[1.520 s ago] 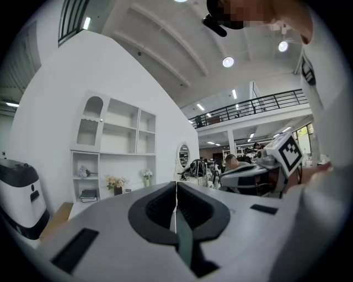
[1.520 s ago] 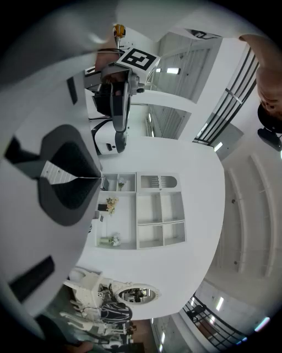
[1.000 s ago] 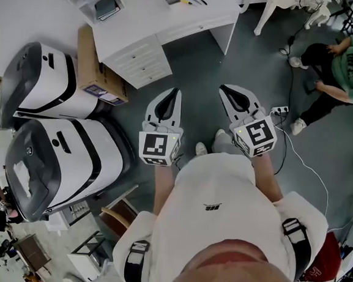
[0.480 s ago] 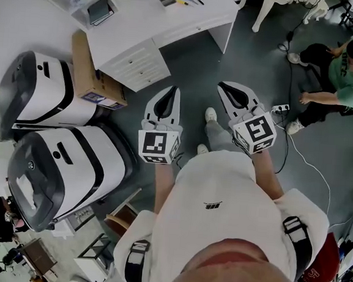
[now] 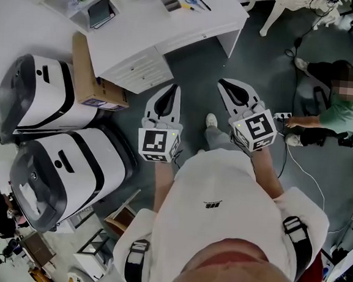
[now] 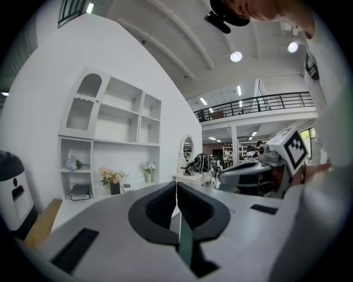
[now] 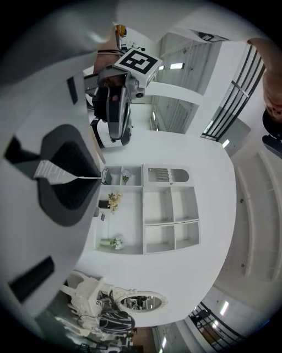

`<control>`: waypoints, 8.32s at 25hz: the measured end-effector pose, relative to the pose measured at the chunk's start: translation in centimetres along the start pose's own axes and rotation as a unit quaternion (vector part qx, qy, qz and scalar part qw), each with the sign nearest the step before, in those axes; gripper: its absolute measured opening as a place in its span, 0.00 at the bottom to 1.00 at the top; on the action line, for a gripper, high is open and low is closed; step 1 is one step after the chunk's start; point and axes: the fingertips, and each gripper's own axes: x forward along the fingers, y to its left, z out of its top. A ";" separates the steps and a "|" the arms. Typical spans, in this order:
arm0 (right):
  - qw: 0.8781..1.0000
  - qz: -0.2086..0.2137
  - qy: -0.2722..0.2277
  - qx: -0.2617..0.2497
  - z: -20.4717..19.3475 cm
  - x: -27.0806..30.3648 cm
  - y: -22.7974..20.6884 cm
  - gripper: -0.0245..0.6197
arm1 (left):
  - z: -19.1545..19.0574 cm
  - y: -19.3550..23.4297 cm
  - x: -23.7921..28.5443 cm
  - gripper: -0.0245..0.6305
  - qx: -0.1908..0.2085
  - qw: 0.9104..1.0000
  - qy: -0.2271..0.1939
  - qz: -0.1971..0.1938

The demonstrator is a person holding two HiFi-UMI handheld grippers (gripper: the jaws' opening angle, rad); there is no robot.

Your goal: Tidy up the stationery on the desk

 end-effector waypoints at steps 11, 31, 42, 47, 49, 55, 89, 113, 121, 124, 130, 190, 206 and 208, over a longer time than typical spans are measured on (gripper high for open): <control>1.000 0.024 0.003 0.011 0.5 5.8 -8.0 0.04 | 1.3 2.3 8.7 0.04 0.005 1.000 0.018 0.022; 0.998 0.060 0.001 0.016 0.3 11.9 -15.8 0.04 | 1.8 4.8 17.8 0.04 0.004 0.998 0.024 0.051; 0.999 0.052 0.003 0.015 0.7 16.3 -18.2 0.04 | 2.1 8.3 21.7 0.04 0.006 0.999 0.017 0.046; 0.999 0.050 0.009 0.017 0.8 19.1 -19.3 0.04 | 1.9 10.7 23.8 0.04 0.000 0.999 0.021 0.043; 0.999 0.048 0.012 0.019 0.8 20.2 -19.8 0.04 | 1.7 11.6 24.6 0.04 -0.003 0.999 0.024 0.042; 0.998 0.042 0.027 0.026 0.4 24.0 -21.3 0.04 | 1.0 14.5 27.4 0.04 -0.014 0.999 0.034 0.033; 0.990 -0.036 0.123 0.055 -2.9 46.5 -30.9 0.04 | -3.3 31.4 45.9 0.04 -0.048 0.992 0.091 -0.077; 0.981 -0.002 0.179 0.073 -8.2 51.4 -34.5 0.04 | -8.6 32.8 51.9 0.04 -0.071 0.986 0.136 -0.069; 0.977 0.034 0.202 0.058 -11.3 53.9 -35.1 0.04 | -11.0 33.3 53.6 0.04 -0.079 0.984 0.152 -0.051; 0.976 0.046 0.206 0.053 -12.3 55.0 -35.2 0.04 | -12.0 33.4 54.1 0.04 -0.082 0.983 0.159 -0.046; 0.971 0.066 0.225 0.042 -14.2 56.5 -35.5 0.04 | -13.6 33.6 55.0 0.04 -0.089 0.981 0.167 -0.038; 0.914 0.151 0.377 -0.027 -26.8 65.3 -34.3 0.19 | -17.8 34.3 57.4 0.04 -0.113 0.976 0.184 -0.019; 0.949 0.108 0.295 0.027 -21.5 63.1 -36.0 0.14 | -16.7 34.9 56.5 0.04 -0.116 0.979 0.166 -0.014; 0.954 0.103 0.280 0.033 -20.1 62.8 -36.0 0.14 | -16.5 35.2 56.3 0.04 -0.116 0.980 0.163 -0.012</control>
